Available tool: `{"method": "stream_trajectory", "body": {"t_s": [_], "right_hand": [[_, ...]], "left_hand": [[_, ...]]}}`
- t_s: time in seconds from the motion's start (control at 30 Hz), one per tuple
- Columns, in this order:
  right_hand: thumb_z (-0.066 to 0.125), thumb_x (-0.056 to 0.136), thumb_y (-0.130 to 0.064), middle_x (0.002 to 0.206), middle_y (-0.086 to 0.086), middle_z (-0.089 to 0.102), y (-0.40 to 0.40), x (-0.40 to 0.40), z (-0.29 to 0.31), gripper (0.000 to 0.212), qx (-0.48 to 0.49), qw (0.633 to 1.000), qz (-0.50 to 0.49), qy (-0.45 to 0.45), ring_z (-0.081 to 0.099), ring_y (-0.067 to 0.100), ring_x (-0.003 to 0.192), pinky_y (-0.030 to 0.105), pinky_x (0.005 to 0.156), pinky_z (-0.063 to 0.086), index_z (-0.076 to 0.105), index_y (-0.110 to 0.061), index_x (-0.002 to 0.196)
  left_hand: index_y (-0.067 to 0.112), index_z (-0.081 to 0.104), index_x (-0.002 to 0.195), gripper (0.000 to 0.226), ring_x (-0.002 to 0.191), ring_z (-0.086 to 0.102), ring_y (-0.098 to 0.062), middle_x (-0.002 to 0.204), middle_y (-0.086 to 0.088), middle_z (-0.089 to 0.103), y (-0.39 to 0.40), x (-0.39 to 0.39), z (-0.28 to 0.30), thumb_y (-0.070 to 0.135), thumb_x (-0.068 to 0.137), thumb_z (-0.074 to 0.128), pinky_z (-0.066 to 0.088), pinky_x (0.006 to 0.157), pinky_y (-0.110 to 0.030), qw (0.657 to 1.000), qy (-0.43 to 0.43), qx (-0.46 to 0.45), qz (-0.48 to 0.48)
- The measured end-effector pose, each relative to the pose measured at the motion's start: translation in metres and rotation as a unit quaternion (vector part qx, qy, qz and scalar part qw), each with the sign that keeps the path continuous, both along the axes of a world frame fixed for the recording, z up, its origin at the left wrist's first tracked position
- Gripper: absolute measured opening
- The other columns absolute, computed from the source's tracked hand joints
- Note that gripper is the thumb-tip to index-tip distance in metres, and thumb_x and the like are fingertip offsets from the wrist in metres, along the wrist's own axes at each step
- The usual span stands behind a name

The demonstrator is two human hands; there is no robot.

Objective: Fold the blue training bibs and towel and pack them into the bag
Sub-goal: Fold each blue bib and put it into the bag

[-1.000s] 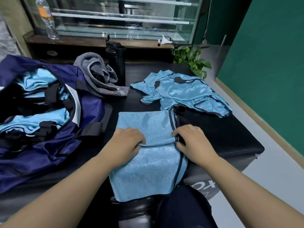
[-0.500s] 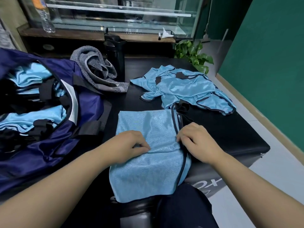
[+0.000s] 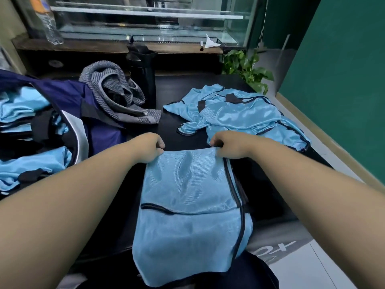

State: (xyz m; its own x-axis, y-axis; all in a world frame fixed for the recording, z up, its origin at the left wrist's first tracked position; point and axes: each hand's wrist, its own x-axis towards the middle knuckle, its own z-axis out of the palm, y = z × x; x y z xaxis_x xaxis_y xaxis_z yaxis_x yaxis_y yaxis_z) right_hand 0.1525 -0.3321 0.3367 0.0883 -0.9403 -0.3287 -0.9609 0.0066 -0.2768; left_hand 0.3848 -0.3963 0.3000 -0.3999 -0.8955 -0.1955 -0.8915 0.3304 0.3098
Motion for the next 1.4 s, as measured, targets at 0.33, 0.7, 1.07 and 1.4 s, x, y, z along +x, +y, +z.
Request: {"method": "stream_trajectory", "body": {"t_s": [0.33, 0.7, 1.07, 1.4], "right_hand": [[0.063, 0.087, -0.039, 0.123, 0.0, 0.056, -0.018, 0.007, 0.005, 0.044, 0.081, 0.959, 0.105, 0.252, 0.051, 0.022, 0.1, 0.03, 0.08, 0.036, 0.054, -0.016, 0.124], [0.051, 0.09, -0.017, 0.081, -0.001, 0.051, 0.002, -0.004, 0.008, 0.013, -0.277, 0.956, 0.021, 0.094, 0.047, 0.025, 0.081, 0.036, 0.088, 0.028, 0.039, -0.017, 0.094], [0.063, 0.075, -0.016, 0.072, -0.013, 0.043, 0.123, 0.007, 0.021, 0.02, -0.37, 0.926, 0.056, 0.043, 0.048, 0.019, 0.08, 0.025, 0.084, 0.023, 0.053, -0.019, 0.092], [0.068, 0.056, -0.039, 0.075, -0.013, 0.053, 0.2, 0.025, -0.017, 0.033, -0.292, 0.941, 0.13, 0.114, 0.057, 0.015, 0.077, 0.038, 0.096, 0.035, 0.057, -0.029, 0.086]], "left_hand": [[0.02, 0.061, 0.087, 0.016, 0.083, 0.057, -0.015, 0.079, 0.011, 0.059, -0.018, -0.004, 0.019, 0.035, 0.09, 0.064, 0.045, 0.082, -0.03, 0.976, -0.156, 0.131, -0.082], [0.019, 0.047, 0.092, 0.01, 0.088, 0.049, -0.025, 0.078, 0.005, 0.054, 0.005, 0.011, 0.039, 0.026, 0.096, 0.051, 0.02, 0.081, -0.034, 0.975, 0.108, -0.182, 0.072], [0.038, 0.058, 0.092, 0.008, 0.085, 0.055, -0.023, 0.085, 0.011, 0.056, 0.112, 0.069, 0.044, 0.032, 0.087, 0.057, 0.043, 0.078, -0.044, 0.947, 0.151, -0.262, -0.109], [0.034, 0.05, 0.088, 0.008, 0.084, 0.057, -0.006, 0.088, 0.017, 0.057, 0.183, 0.096, 0.006, 0.039, 0.084, 0.046, 0.044, 0.072, -0.031, 0.938, 0.04, -0.227, -0.259]]}}
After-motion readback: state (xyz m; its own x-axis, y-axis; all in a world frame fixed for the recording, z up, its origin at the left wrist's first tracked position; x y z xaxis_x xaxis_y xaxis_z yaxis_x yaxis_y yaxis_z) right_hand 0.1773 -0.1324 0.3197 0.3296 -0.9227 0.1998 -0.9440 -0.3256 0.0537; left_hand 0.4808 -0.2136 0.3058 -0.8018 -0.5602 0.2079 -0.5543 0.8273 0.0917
